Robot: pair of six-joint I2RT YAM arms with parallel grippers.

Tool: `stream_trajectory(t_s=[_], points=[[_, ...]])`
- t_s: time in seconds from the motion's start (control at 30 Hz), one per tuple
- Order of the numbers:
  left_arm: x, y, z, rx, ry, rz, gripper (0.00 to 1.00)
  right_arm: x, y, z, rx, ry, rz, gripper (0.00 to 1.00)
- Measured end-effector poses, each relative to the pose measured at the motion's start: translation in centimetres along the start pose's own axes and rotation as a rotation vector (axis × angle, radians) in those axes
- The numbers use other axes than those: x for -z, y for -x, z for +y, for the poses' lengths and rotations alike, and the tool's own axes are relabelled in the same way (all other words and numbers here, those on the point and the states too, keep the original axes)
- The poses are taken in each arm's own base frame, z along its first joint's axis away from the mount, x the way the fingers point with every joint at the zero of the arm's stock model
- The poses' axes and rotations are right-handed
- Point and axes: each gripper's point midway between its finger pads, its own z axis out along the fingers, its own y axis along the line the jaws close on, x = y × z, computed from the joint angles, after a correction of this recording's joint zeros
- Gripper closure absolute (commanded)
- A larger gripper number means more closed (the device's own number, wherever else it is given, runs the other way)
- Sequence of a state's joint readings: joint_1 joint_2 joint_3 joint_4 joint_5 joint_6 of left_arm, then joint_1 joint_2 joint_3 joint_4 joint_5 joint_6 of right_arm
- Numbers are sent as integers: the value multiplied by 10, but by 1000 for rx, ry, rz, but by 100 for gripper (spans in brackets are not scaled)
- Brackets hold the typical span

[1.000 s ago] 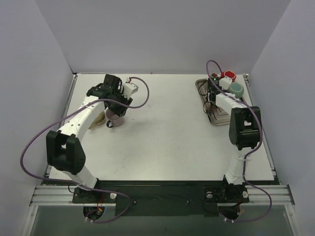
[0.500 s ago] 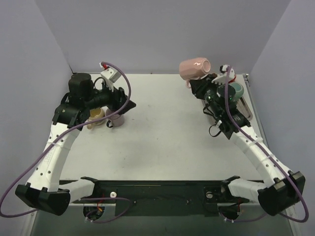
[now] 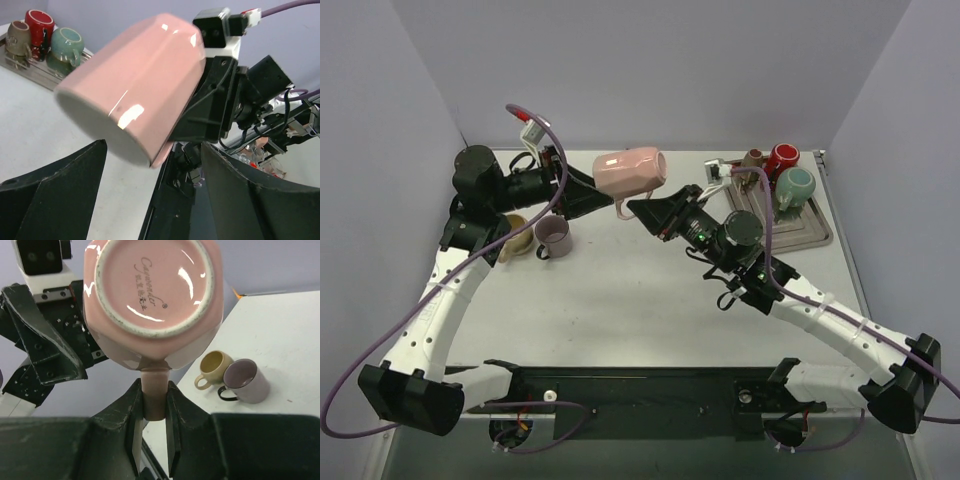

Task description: Turn the mug right side up

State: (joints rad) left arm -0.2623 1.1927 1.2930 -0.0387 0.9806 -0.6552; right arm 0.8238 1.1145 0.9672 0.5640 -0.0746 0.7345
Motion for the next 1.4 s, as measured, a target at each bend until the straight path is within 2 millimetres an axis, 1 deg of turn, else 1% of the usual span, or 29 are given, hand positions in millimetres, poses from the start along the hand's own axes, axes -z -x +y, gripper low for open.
stream_trajectory(t_s=[0.03, 0.07, 0.13, 0.17, 0.2, 0.23, 0.27, 0.3, 0.33, 0.37, 0.4, 0.47, 0.53, 0.57, 0.6, 0.63, 0.67, 0.73, 0.8, 0.83, 0.9, 0.93, 1.0, 1.03, 1.13, 1.2, 1.33, 1.37, 1.4], points=[[0, 2, -2, 4, -7, -5, 15, -3, -7, 3, -9, 10, 18, 100], [0, 3, -3, 0, -13, -9, 22, -5, -13, 5, -20, 20, 34, 100], [0, 6, -6, -9, -21, -19, 47, -13, -24, 6, -49, 27, 68, 100], [0, 6, -6, -2, -19, -21, 77, -18, -30, 5, -68, 24, 85, 100], [0, 7, -5, -2, -13, -26, 99, -21, -33, 5, -81, 30, 91, 100], [0, 7, -3, 7, -4, -31, 100, -26, -36, 7, -101, 39, 103, 100], [1, 6, -5, 2, -21, -20, 100, -29, -39, 5, -113, 34, 110, 76], [2, 7, -8, -35, -28, -26, 100, -31, -44, 1, -133, 25, 126, 63], [2, 5, -6, -46, -8, -28, 100, -33, -47, -1, -140, 28, 141, 52], [4, 2, -1, -42, 24, -22, 100, -35, -46, -3, -135, 24, 146, 47], [6, -1, 8, -35, 75, -17, 100, -35, -46, -6, -123, 12, 158, 39], [8, -8, 32, -42, 208, -1, 100, -33, -39, -23, -62, -58, 171, 32], [12, -18, 67, -70, 372, 48, 100, -26, -18, -55, 31, -206, 141, 27], [14, -23, 81, -83, 432, 76, 100, -19, -1, -78, 97, -316, 106, 26], [16, -32, 102, -102, 515, 129, 100, -8, 17, -101, 168, -429, 70, 26], [17, -41, 117, -118, 568, 177, 100, 4, 33, -122, 232, -531, 32, 26], [17, -54, 135, -136, 625, 245, 100, 20, 52, -147, 305, -657, -7, 26], [15, -88, 167, -177, 718, 411, 100, 56, 89, -200, 423, -909, -63, 27], [13, -126, 190, -224, 779, 583, 100, 89, 117, -254, 477, -1126, -76, 29], [13, -145, 200, -248, 798, 672, 100, 108, 130, -286, 486, -1245, -70, 30], [14, -177, 213, -294, 818, 824, 100, 132, 137, -336, 475, -1393, -27, 31], [15, -189, 218, -312, 822, 882, 100, 143, 136, -362, 460, -1461, 5, 32], [17, -204, 229, -332, 832, 960, 100, 161, 128, -405, 427, -1561, 75, 34], [18, -208, 236, -339, 843, 992, 100, 166, 123, -423, 412, -1594, 107, 36], [18, -215, 259, -356, 876, 1048, 100, 173, 108, -464, 373, -1647, 177, 39], [17, -219, 269, -362, 885, 1066, 100, 176, 99, -486, 346, -1670, 209, 41], [15, -217, 276, -383, 884, 1068, 100, 182, 87, -511, 278, -1684, 233, 44], [15, -216, 276, -385, 880, 1067, 93, 184, 85, -517, 261, -1684, 234, 44], [15, -216, 276, -383, 874, 1067, 82, 184, 85, -521, 248, -1682, 236, 45]])
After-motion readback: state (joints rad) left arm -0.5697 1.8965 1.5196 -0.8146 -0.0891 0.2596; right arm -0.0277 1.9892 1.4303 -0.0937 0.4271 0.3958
